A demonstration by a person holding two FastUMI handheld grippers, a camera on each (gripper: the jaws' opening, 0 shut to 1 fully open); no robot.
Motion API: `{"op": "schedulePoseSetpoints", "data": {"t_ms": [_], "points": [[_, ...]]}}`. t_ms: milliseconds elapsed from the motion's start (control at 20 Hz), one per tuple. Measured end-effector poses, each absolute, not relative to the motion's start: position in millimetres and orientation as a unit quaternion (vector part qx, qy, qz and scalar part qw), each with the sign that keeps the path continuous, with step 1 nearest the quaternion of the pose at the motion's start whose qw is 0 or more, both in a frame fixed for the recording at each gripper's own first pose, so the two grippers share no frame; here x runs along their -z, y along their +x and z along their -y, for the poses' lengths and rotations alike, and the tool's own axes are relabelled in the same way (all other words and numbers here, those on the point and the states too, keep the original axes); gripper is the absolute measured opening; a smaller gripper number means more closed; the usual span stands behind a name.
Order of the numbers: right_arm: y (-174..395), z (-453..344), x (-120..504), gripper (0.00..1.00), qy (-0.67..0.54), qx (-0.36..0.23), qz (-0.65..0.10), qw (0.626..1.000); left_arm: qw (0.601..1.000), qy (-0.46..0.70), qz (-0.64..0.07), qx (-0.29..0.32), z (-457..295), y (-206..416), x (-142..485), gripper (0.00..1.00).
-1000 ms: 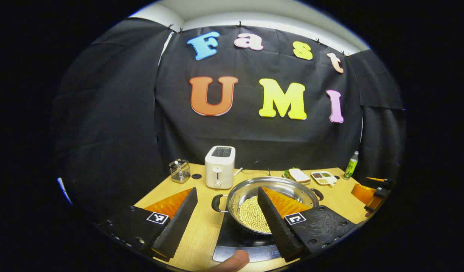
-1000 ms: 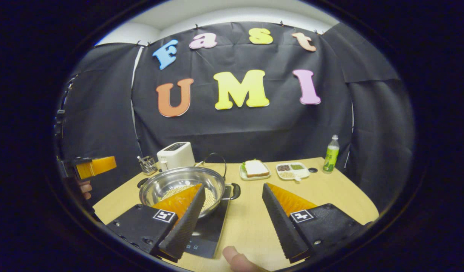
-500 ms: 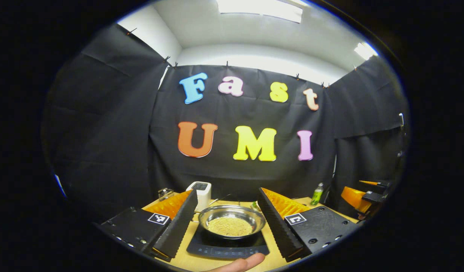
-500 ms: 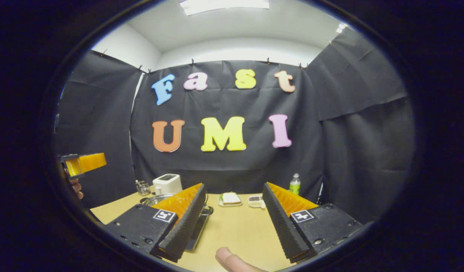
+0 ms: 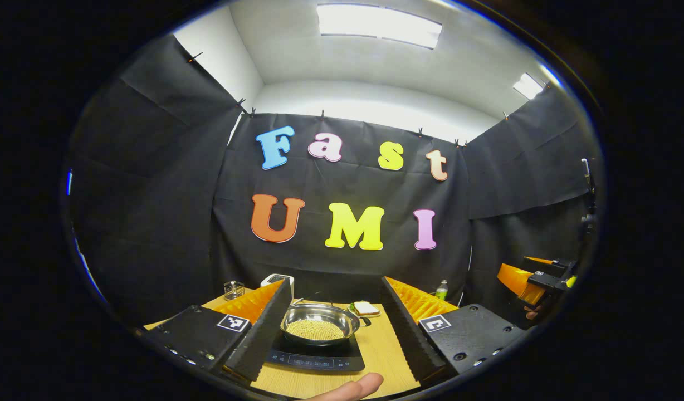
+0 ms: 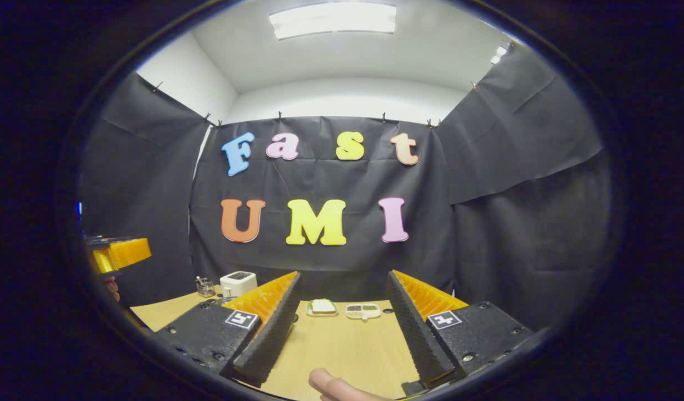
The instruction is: First push the handle of the pot to place it horizontally, then grasp the pot with both hands and set it on the induction cooktop.
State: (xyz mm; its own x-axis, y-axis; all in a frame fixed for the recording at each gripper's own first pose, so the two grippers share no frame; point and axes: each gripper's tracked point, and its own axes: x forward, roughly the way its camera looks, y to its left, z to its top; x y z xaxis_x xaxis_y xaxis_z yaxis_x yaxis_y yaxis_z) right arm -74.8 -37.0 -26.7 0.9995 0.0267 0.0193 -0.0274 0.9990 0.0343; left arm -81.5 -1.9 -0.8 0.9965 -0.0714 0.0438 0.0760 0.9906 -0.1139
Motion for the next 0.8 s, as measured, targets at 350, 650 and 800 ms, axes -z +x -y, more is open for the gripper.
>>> {"op": "schedulePoseSetpoints", "data": {"t_ms": [350,650,800], "points": [[-79.2,59.9,44.4,0.94,0.033,-0.017,-0.003,0.999,0.999,-0.029,0.014,0.043,25.1,-80.4,13.1,0.95],[-76.0,57.5,56.7,0.95,0.04,-0.028,-0.02,0.999,0.999,-0.03,0.0,0.04,27.8,-78.5,29.0,0.95],[-76.8,55.1,54.1,0.95,0.037,-0.026,-0.015,0.999,0.999,-0.034,-0.005,0.041,25.4,-78.9,31.3,0.95]]}}
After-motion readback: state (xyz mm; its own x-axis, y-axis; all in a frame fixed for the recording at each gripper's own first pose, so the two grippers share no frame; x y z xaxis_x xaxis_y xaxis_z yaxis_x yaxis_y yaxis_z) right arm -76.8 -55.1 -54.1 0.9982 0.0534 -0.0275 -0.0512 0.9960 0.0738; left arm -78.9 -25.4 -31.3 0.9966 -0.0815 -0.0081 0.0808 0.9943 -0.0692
